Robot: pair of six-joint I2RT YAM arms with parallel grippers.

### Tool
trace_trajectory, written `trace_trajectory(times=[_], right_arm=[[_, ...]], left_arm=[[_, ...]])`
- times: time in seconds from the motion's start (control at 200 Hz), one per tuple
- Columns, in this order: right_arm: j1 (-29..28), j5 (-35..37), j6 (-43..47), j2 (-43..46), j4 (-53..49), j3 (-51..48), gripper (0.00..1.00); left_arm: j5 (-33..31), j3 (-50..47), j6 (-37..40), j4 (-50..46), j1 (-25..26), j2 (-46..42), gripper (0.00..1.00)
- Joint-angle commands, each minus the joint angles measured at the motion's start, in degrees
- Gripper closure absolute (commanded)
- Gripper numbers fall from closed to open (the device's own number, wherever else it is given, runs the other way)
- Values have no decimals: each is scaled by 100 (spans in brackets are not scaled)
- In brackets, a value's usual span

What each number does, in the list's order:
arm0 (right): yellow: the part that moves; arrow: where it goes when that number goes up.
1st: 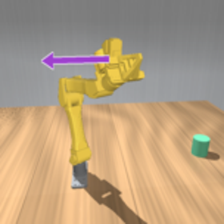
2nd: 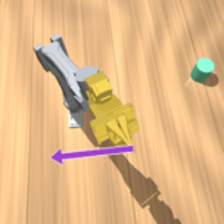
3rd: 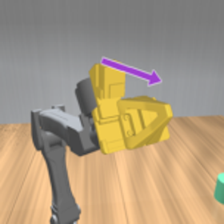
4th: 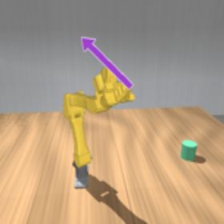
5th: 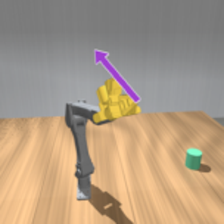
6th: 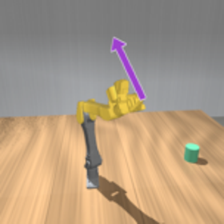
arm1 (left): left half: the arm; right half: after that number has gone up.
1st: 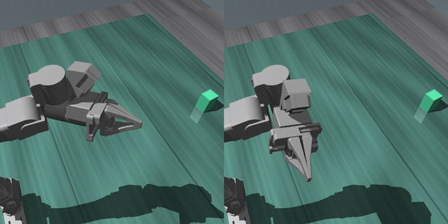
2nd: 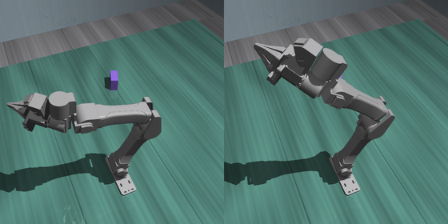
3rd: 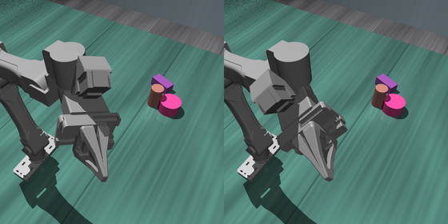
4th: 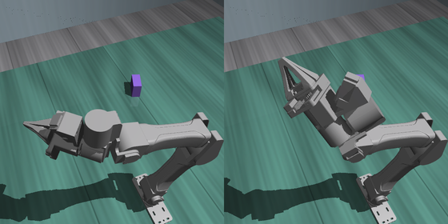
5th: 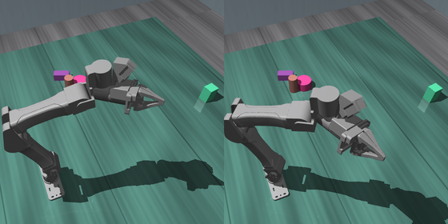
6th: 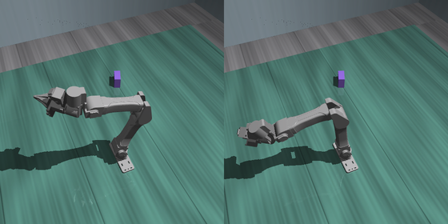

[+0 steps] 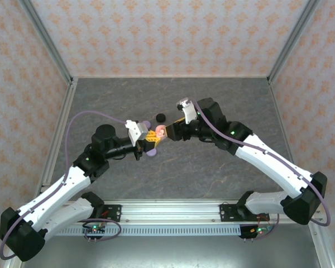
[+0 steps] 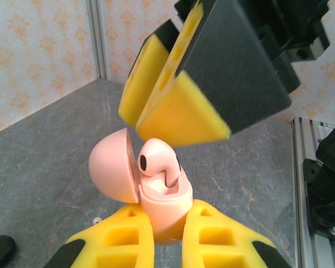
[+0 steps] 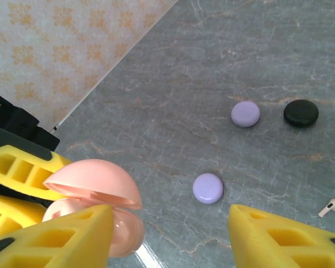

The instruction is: Insert the wireless bluetooth earbuds into the charging case

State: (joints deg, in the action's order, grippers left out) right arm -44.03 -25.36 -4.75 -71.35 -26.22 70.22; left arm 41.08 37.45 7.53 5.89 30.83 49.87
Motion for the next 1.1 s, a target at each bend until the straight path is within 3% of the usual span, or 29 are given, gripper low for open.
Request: trace_trajectory(times=[0.0,0.505,0.776,0.926,1.096], right_arm=[[26,-143,-39,-31,-41,202,43],[26,-381,-69,-151,246,213,40],[102,-21,24,67,-14,227,40],[448,109,-355,484,45,-33,36],[1223,174,-1073,505,-103,-351,35]], left_arm=[[-21,91,82,195,45,-150,99],[33,41,91,219,49,-161,99],[-30,12,91,184,55,-220,99],[-100,-14,116,146,55,-236,99],[-127,-54,108,175,54,-241,99]])
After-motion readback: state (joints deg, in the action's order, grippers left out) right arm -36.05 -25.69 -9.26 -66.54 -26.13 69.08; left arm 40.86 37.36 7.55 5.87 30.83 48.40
